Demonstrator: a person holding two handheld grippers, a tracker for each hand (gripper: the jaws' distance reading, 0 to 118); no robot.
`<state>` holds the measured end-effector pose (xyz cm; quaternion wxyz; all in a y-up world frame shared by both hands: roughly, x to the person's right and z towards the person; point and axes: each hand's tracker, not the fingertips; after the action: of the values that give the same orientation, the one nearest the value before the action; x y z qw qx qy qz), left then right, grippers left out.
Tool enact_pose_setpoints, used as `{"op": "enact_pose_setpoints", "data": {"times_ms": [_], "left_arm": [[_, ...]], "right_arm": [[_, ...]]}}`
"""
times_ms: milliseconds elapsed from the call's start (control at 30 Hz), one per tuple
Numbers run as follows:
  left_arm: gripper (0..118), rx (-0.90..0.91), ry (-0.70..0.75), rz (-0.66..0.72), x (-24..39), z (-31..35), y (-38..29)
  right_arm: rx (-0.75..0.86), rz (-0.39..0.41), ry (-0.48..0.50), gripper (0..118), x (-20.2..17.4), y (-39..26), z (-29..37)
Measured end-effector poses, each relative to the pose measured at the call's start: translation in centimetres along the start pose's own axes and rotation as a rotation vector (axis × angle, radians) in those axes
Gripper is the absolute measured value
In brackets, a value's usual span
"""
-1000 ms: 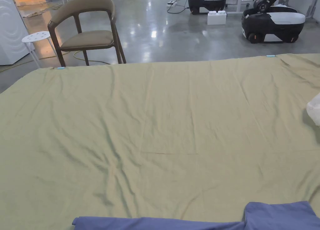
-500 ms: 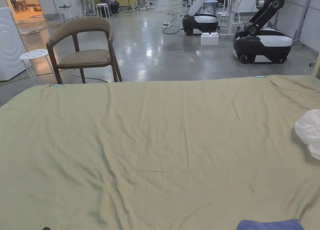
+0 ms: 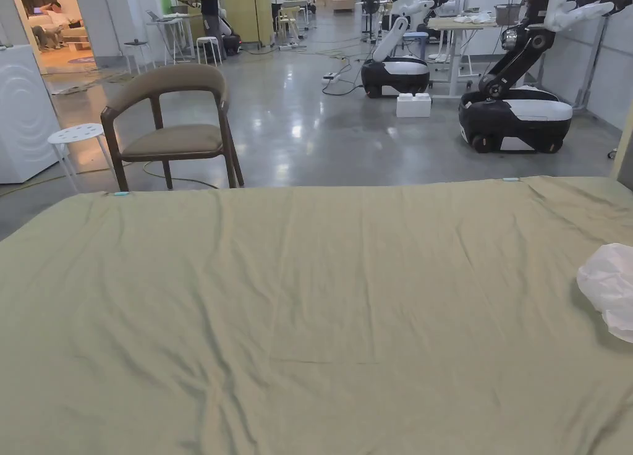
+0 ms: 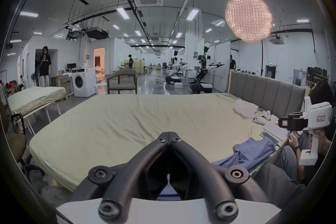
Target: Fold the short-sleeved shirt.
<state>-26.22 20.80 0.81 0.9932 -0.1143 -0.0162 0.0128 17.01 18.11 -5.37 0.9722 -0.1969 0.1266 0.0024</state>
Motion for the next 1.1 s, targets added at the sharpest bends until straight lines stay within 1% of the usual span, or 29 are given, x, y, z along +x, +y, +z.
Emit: {"op": "enact_pose_setpoints", "data": {"times_ms": [67,133,167,233,267,300,333,367,400,433,500,533,600,700,800,867,900,933,967,1000,1033,1100], "left_arm": [[0,-0.016,0.001,-0.009,-0.1,-0.2,0.0],[0,-0.049,-0.008,0.013,-0.8,-0.8,-0.2],[0,-0.052,-0.007,0.032,-1.2,-0.9,-0.5],[0,-0.107,-0.041,0.103,-2.7,-2.0,-1.0],[0,-0.106,-0.04,0.147,-3.6,-2.5,-1.6],[10,-0.121,-0.066,0.207,-4.8,-3.2,-2.3],[28,-0.172,-0.103,0.28,-6.4,-4.4,-3.2],[55,-0.222,-0.113,0.336,-7.8,-5.5,-4.1],[85,-0.284,-0.114,0.398,-9.4,-6.8,-5.3],[92,-0.322,-0.107,0.45,-11.0,-7.9,-6.8],[92,-0.36,-0.096,0.568,-13.9,-9.7,-9.5],[92,-0.383,-0.092,0.658,-15.5,-10.6,-10.9],[92,-0.428,-0.092,0.76,-17.7,-12.0,-13.3],[92,-0.472,-0.136,0.819,-19.0,-14.0,-15.6],[87,-0.519,-0.219,0.905,-19.0,-16.1,-17.1],[86,-0.515,-0.276,0.97,-18.4,-16.9,-17.7],[83,-0.513,-0.288,0.993,-18.5,-17.4,-17.8],[73,-0.523,-0.293,1.032,-18.6,-17.9,-17.9],[45,-0.528,-0.282,1.048,-18.4,-18.1,-17.8],[1,-0.543,-0.266,1.039,-18.2,-18.7,-18.0],[2,-0.605,-0.203,0.991,-17.9,-19.0,-18.1],[1,-0.586,-0.246,0.996,-17.7,-18.9,-17.8]], "right_arm": [[-0.001,-0.011,0.008,0,0.1,0.0,-0.1],[-0.001,-0.029,0.009,0,0.2,0.0,-0.1],[-0.003,-0.039,0.01,0,0.4,-0.1,0.0],[-0.008,-0.055,0.013,0,0.6,-0.3,0.1],[-0.012,-0.058,0.012,0,0.7,-0.5,0.2],[-0.019,-0.06,0.008,0,0.8,-0.7,0.2],[-0.03,-0.064,0.005,0,1.0,-0.9,0.2],[-0.044,-0.069,0.007,0,1.0,-1.1,0.3],[-0.061,-0.075,0.011,0,1.2,-1.3,0.3],[-0.073,-0.08,0.011,0,1.3,-1.6,0.3],[-0.096,-0.083,0.004,0,1.6,-2.1,0.4],[-0.108,-0.082,-0.005,0,1.7,-2.3,0.5],[-0.125,-0.085,-0.022,0,1.9,-2.7,0.6],[-0.15,-0.099,-0.036,0,2.3,-3.1,0.6],[-0.171,-0.108,-0.048,0,2.4,-3.3,0.5],[-0.179,-0.117,-0.049,0,2.3,-3.4,0.5],[-0.181,-0.119,-0.049,0,2.2,-3.5,0.5],[-0.182,-0.12,-0.052,0,2.1,-3.6,0.4],[-0.184,-0.12,-0.053,0,2.0,-3.6,0.4],[-0.188,-0.121,-0.052,0,1.9,-3.6,0.4],[-0.188,-0.122,-0.052,0,1.8,-3.7,0.4],[-0.189,-0.125,-0.051,0,1.7,-3.8,0.5]]}}
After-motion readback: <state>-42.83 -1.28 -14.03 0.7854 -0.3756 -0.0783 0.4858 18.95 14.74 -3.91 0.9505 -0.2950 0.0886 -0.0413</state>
